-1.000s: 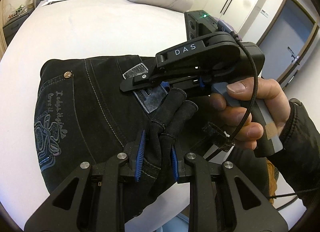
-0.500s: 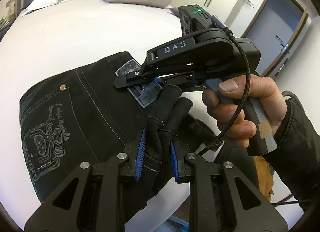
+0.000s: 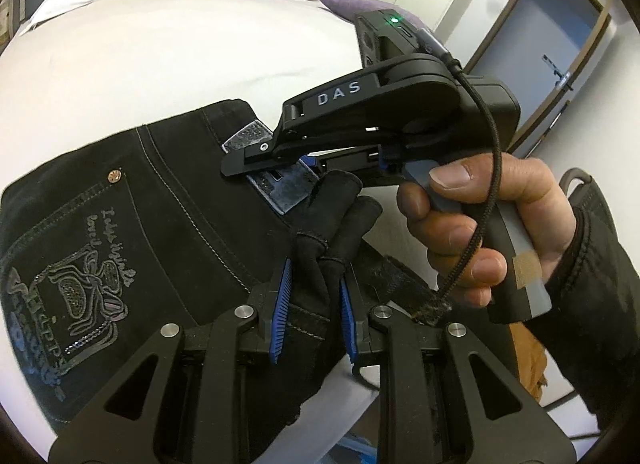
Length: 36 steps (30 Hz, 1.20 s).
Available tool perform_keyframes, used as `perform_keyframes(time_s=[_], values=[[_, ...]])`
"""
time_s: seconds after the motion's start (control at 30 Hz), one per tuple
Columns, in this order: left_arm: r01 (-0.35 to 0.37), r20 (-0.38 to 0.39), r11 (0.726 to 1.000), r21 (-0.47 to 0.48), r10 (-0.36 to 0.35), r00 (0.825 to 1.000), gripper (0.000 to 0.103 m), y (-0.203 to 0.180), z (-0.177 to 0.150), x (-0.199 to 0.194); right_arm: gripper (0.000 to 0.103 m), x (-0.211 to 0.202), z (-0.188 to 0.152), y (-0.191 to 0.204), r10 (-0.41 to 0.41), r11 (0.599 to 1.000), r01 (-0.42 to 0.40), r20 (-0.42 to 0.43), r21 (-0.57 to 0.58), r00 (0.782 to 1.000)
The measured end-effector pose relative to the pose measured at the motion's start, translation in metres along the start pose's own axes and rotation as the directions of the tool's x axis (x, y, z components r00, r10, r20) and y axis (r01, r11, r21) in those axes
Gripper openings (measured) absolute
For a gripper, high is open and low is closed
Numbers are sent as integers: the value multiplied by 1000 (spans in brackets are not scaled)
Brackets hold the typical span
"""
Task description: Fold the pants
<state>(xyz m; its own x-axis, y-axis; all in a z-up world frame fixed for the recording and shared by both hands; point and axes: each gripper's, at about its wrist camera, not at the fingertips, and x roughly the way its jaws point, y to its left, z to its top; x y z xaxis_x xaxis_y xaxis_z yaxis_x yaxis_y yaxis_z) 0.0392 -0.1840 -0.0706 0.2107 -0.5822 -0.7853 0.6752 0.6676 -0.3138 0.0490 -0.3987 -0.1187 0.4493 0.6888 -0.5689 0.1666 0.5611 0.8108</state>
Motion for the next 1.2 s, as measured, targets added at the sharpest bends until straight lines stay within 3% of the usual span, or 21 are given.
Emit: perform_keyframes(time_s=[0.13, 0.17, 0.23, 0.3, 0.33, 0.4, 0.43, 0.5, 0.57, 0.63, 0.7, 0.93, 0.97, 1.0, 1.03, 1.1, 1.2], values=[[31, -34, 998, -45, -33, 999, 24, 17, -5, -13, 20, -5, 1, -14, 46, 998, -46, -2, 41, 999], [49, -37, 997, -62, -52, 998, 26, 22, -7, -25, 28, -15, 1, -14, 35, 998, -37, 28, 45, 999], [91, -14, 991, -94, -93, 996, 33, 36, -16, -53, 31, -34, 0, -11, -15, 999, 12, 84, 38, 996], [104, 52, 989, -103, -99, 994, 68, 55, -26, -88, 32, -48, 0, 0, -33, 999, 31, 113, 16, 993], [99, 81, 989, -108, -90, 993, 72, 62, -30, -97, 32, -55, -3, 9, 1, 1000, 0, 118, -12, 993], [76, 142, 987, -144, -55, 988, 72, 91, -36, -114, 32, -58, -9, 25, 43, 997, -36, 111, -66, 993], [64, 137, 983, -173, -40, 990, 72, 105, -36, -114, 32, -55, -13, 33, 59, 994, -50, 93, -94, 994], [55, 128, 965, -255, -22, 992, 72, 140, -38, -111, 32, -43, -21, 42, 52, 990, -45, 48, -133, 997], [56, 129, 961, -271, -22, 991, 72, 157, -40, -109, 32, -29, -28, 36, 17, 993, -16, 10, -117, 1000], [46, 96, 965, -258, -22, 995, 72, 169, -51, -102, 28, -19, -32, 26, 11, 996, -12, -15, -83, 1000], [28, 64, 970, -241, -13, 998, 72, 172, -65, -98, 14, -13, -40, 17, -14, 997, 11, -39, -80, 999], [-8, 33, 996, -85, 11, 999, 73, 167, -99, -127, 10, -32, -57, 0, 30, 998, -29, 8, -48, 1000], [-5, 28, 997, -79, 7, 1000, 73, 172, -93, -137, 15, -38, -58, 3, 12, 998, -11, 16, -68, 1000], [-2, 24, 997, -76, 3, 1000, 73, 177, -96, -145, 31, -40, -56, 10, 7, 997, -5, 24, -82, 1000], [-1, 24, 997, -80, 3, 1000, 73, 175, -95, -154, 39, -49, -56, 12, 10, 996, -7, 41, -92, 999], [12, 43, 994, -109, -8, 999, 73, 184, -100, -171, 70, -70, -56, 12, 24, 995, -14, 94, -102, 995], [-43, 118, 986, -162, 62, 991, 73, 213, -99, -195, 77, -90, -44, 9, 5, 995, 14, 184, -100, 983]])
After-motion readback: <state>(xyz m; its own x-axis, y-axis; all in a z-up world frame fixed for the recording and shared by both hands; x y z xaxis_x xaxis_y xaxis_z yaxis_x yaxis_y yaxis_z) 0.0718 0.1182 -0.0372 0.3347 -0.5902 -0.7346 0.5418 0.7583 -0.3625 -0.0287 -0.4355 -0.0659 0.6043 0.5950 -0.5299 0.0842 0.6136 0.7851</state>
